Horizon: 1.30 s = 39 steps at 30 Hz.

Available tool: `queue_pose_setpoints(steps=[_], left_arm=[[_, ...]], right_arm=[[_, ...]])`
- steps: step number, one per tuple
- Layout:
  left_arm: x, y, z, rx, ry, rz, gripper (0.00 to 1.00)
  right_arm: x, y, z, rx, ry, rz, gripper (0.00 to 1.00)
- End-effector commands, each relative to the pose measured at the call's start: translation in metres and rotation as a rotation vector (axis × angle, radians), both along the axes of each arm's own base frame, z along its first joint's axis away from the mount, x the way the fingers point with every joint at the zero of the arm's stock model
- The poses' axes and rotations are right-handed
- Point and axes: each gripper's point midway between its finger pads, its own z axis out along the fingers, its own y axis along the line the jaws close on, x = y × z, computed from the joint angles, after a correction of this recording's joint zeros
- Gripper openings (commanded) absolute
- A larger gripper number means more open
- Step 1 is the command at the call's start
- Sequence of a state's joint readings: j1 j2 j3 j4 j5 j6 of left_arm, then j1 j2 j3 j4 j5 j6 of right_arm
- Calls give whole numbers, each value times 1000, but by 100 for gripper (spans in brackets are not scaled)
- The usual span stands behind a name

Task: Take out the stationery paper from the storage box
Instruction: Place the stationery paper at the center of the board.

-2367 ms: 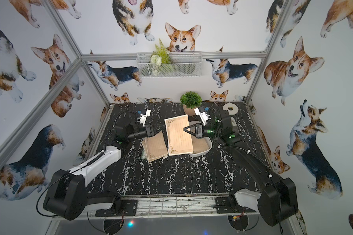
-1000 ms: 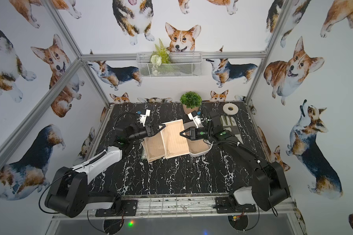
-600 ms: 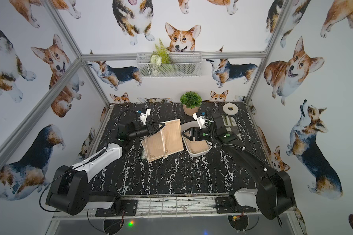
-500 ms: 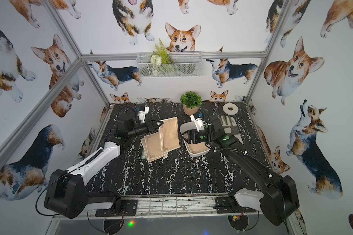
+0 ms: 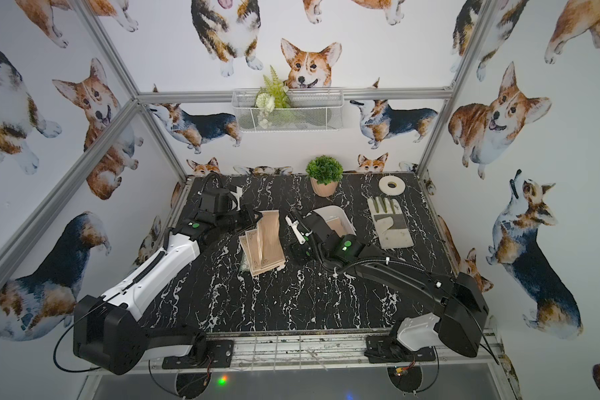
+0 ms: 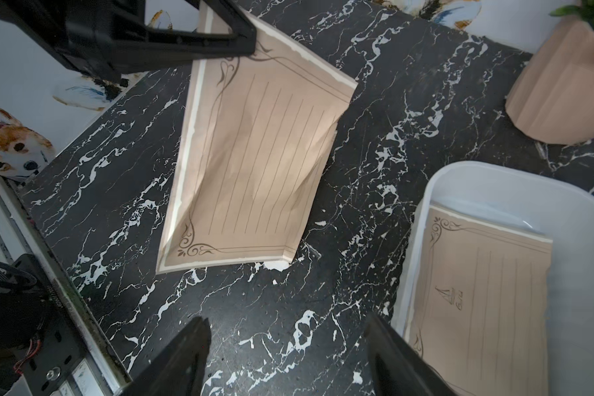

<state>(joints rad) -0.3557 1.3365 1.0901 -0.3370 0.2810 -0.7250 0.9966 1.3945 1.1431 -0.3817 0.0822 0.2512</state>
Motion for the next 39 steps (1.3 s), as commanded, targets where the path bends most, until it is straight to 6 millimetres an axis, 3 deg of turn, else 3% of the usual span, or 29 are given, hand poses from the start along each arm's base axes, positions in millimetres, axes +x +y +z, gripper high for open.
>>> queue_pose_setpoints(steps=[1, 15, 39], left_arm=[[-5, 15, -11, 79, 51, 51, 0], [-6, 21, -16, 102, 72, 80, 0], [-9, 24, -17, 108, 76, 90, 0]], right_arm=[[2, 14, -2, -50, -34, 20, 75], [-23, 65, -12, -50, -11, 131, 75], [-22, 85, -45, -168, -30, 119, 74]])
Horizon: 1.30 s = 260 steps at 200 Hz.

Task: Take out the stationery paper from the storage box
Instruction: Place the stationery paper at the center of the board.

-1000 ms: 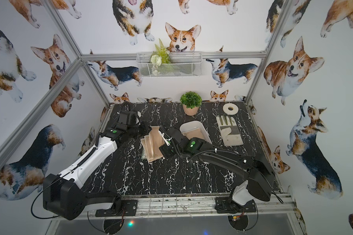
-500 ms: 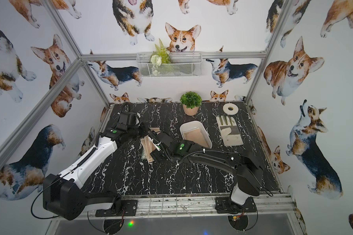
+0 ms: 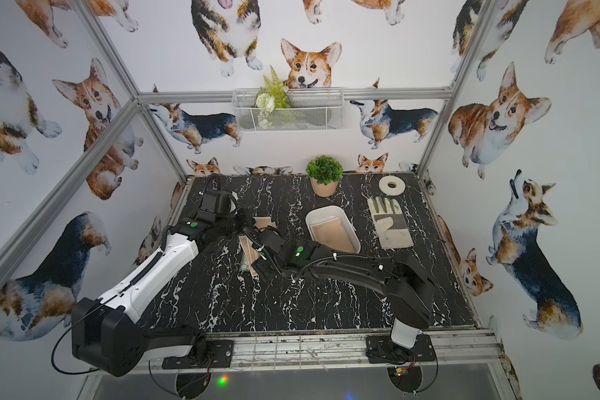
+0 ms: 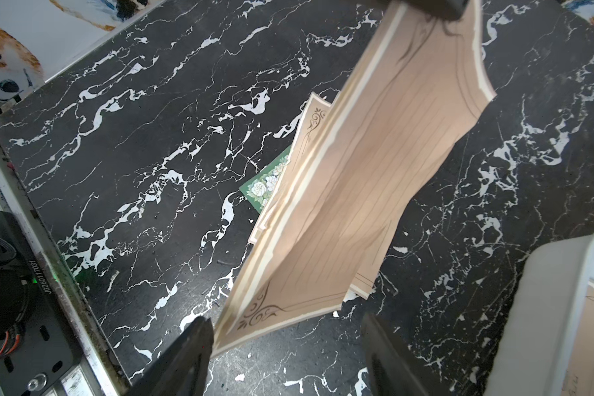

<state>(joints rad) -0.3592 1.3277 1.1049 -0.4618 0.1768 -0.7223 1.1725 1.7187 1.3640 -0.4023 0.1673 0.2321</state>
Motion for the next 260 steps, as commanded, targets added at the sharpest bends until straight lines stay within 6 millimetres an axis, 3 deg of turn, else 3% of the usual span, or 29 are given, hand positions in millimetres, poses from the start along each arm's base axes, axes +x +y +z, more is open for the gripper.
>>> queue_pose_setpoints(steps=[1, 64, 154, 158, 199, 260], left_arm=[[0, 4, 0, 5, 4, 16, 0], [-1, 4, 0, 5, 4, 17, 0], [-2, 14, -2, -3, 9, 58, 0], [-2, 14, -1, -4, 7, 61, 0], [-2, 16, 3, -19, 0, 76, 0], [-2, 17, 5, -75, -3, 94, 0]], right_arm=[[5, -2, -1, -27, -31, -12, 74], [12, -11, -9, -86, -61, -49, 69], [7, 0, -10, -42, -48, -50, 64], [6, 1, -10, -38, -48, -49, 60], [1, 12, -11, -2, -36, -41, 56], [2, 23, -21, 3, -64, -67, 42]])
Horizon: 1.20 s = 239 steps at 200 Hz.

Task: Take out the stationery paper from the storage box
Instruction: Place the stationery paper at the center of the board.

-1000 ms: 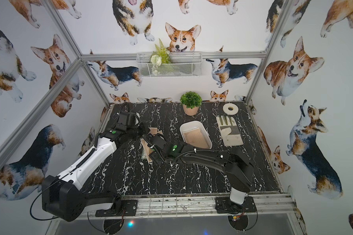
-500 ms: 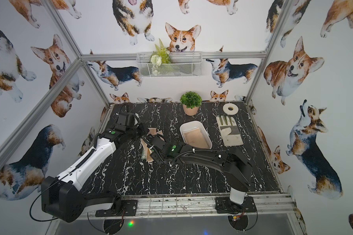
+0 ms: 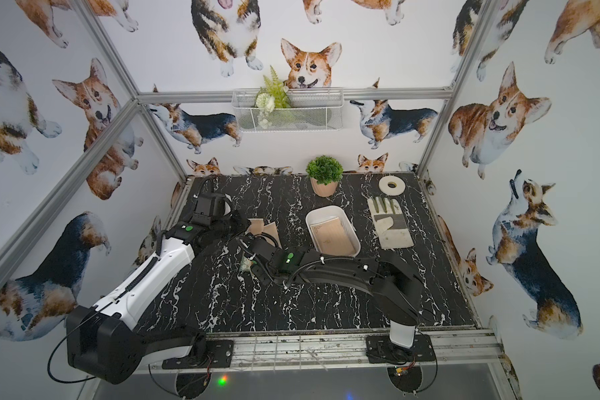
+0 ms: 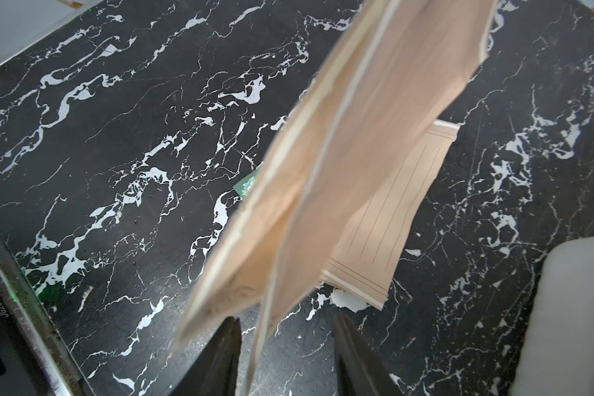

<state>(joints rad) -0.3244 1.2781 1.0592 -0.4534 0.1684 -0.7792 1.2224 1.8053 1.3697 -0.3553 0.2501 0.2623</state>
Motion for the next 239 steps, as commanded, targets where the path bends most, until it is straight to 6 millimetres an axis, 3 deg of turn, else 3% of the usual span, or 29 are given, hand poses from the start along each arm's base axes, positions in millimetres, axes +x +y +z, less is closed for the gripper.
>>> queue_pose_setpoints(steps=[1, 33, 74, 102, 144, 186, 200, 216, 239], left_arm=[[2, 0, 6, -42, -15, 15, 0], [1, 3, 6, -50, -14, 15, 0], [2, 4, 3, -67, -17, 13, 0], [13, -1, -6, -99, -57, -2, 0], [44, -27, -23, -264, -113, -77, 0], [73, -49, 16, -463, -270, -137, 2], [78, -53, 25, -499, -299, -156, 10], [81, -57, 25, -518, -296, -180, 34], [80, -50, 14, -516, -273, -170, 59]], right_arm=[[7, 7, 7, 46, -36, -40, 41], [11, 4, 6, 48, -59, -66, 26], [19, -12, 27, 56, -137, -109, 0], [25, -24, 35, 6, -191, -126, 0], [37, -32, 32, -129, -258, -138, 0], [48, -43, 40, -244, -342, -140, 0], [51, -47, 43, -286, -369, -133, 0], [56, -54, 43, -354, -388, -127, 0], [62, -63, 35, -427, -385, -118, 0]])
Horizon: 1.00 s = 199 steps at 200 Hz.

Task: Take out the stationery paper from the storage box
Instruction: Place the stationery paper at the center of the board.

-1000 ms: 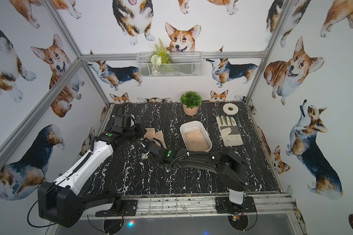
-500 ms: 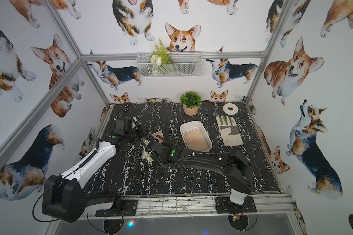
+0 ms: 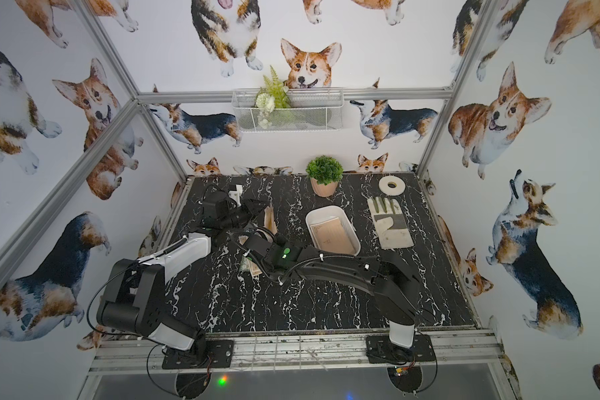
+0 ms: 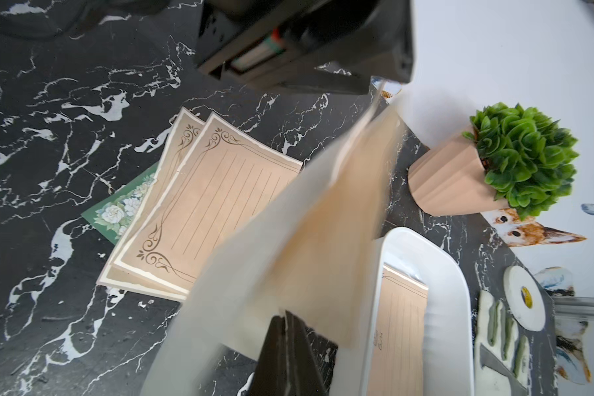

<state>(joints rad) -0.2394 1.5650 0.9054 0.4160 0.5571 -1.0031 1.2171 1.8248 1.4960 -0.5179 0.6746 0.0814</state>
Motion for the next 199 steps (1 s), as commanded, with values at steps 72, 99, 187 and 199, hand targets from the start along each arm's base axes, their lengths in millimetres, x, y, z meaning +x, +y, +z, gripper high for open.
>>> queue_pose_setpoints(steps=[72, 99, 187, 199], left_arm=[[-30, 78, 7, 114, -15, 100, 93], [-43, 92, 25, 225, -36, 108, 95], [-73, 134, 13, 416, 106, 202, 96], [-73, 134, 12, 399, 110, 206, 96]], right_arm=[[9, -18, -14, -173, 9, 29, 0], [9, -9, -9, -151, 10, 47, 0], [41, -66, 6, -219, -31, -94, 0], [46, -65, 6, -213, -29, -105, 0]])
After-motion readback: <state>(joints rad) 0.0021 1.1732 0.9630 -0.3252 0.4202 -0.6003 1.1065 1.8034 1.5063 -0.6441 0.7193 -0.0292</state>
